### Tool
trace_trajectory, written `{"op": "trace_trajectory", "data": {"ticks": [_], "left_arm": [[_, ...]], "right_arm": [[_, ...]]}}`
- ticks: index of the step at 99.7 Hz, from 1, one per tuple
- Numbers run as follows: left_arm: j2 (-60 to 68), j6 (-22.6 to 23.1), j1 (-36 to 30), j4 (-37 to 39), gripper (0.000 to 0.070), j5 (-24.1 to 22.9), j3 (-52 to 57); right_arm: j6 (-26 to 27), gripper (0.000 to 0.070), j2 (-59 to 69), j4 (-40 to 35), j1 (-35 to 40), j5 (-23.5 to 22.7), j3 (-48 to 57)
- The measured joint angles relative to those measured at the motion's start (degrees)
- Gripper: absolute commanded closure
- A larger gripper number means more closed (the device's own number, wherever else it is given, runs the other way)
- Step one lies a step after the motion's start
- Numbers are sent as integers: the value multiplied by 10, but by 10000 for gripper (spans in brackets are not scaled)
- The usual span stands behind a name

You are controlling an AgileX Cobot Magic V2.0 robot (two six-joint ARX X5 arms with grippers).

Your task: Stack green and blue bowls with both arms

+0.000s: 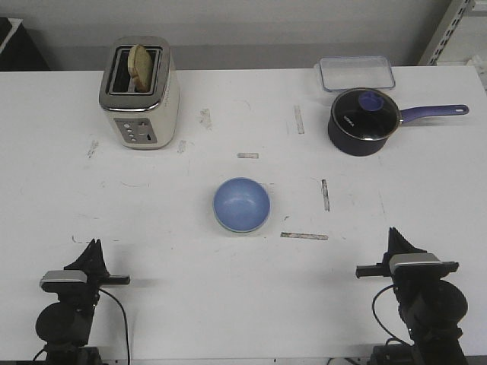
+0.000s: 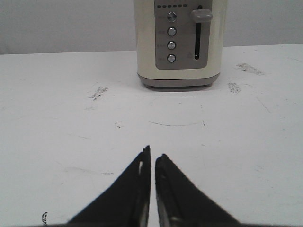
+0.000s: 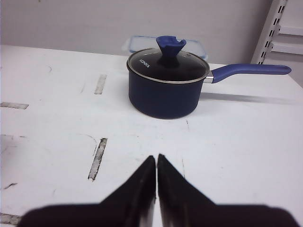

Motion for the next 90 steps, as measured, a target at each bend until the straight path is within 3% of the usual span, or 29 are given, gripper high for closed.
{"op": "trace_trajectory", "data": {"ticks": [26, 38, 58, 75, 90], "left_arm": [[0, 0, 0, 0, 698, 0, 0], [0, 0, 0, 0, 698, 0, 0], [0, 0, 0, 0, 698, 0, 0], [0, 0, 0, 0, 698, 0, 0], [0, 0, 0, 2, 698, 1, 0]], "right_arm": [[-1, 700, 0, 1, 0, 0, 0], [-2, 700, 0, 48, -4, -2, -20], [-2, 700, -43, 131, -19, -13, -122], [-2, 700, -117, 148, -35, -44, -206], [7, 700, -168, 172, -38, -45, -263]]}}
